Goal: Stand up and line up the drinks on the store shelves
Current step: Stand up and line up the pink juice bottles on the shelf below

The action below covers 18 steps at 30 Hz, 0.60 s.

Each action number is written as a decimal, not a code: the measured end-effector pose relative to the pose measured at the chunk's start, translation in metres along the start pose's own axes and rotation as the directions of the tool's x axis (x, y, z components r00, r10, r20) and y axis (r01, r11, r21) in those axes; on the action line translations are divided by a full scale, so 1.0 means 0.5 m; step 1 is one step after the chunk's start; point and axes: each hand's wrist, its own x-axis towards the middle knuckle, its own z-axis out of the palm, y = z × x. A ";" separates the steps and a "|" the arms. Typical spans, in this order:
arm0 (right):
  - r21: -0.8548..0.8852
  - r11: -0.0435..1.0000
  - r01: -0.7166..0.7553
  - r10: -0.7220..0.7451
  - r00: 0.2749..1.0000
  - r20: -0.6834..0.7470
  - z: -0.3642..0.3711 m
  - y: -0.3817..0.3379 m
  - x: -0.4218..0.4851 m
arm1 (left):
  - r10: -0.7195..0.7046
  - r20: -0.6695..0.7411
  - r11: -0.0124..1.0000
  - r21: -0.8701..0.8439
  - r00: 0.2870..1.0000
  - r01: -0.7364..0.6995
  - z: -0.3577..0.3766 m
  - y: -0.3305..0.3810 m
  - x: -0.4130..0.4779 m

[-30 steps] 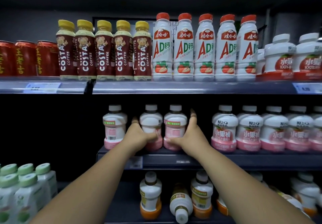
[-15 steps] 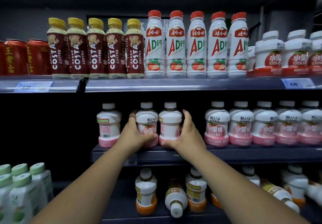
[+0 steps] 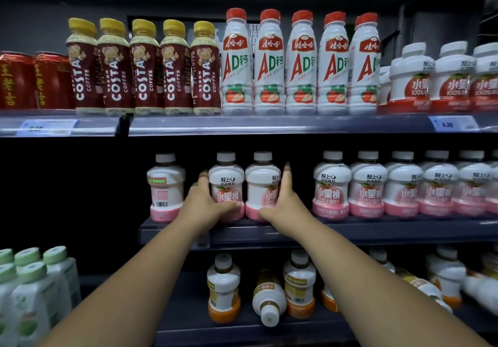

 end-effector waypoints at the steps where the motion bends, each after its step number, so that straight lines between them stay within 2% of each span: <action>1: 0.010 1.000 -0.007 0.007 1.000 -0.022 -0.002 0.001 0.002 | -0.012 0.023 1.000 -0.022 1.000 0.012 -0.002 0.000 0.000; 3: 0.017 1.000 -0.013 0.014 0.997 -0.071 -0.007 0.000 0.001 | -0.027 0.067 0.998 -0.057 0.997 0.031 -0.006 -0.004 0.001; 10: -0.020 0.999 0.047 -0.048 0.998 -0.039 0.002 0.001 -0.009 | -0.022 0.094 0.999 -0.022 0.995 0.025 -0.009 0.003 -0.005; 18: -0.169 0.985 0.021 -0.034 0.997 -0.071 -0.036 0.022 -0.020 | -0.022 0.111 1.000 0.014 0.994 0.020 0.010 0.019 0.005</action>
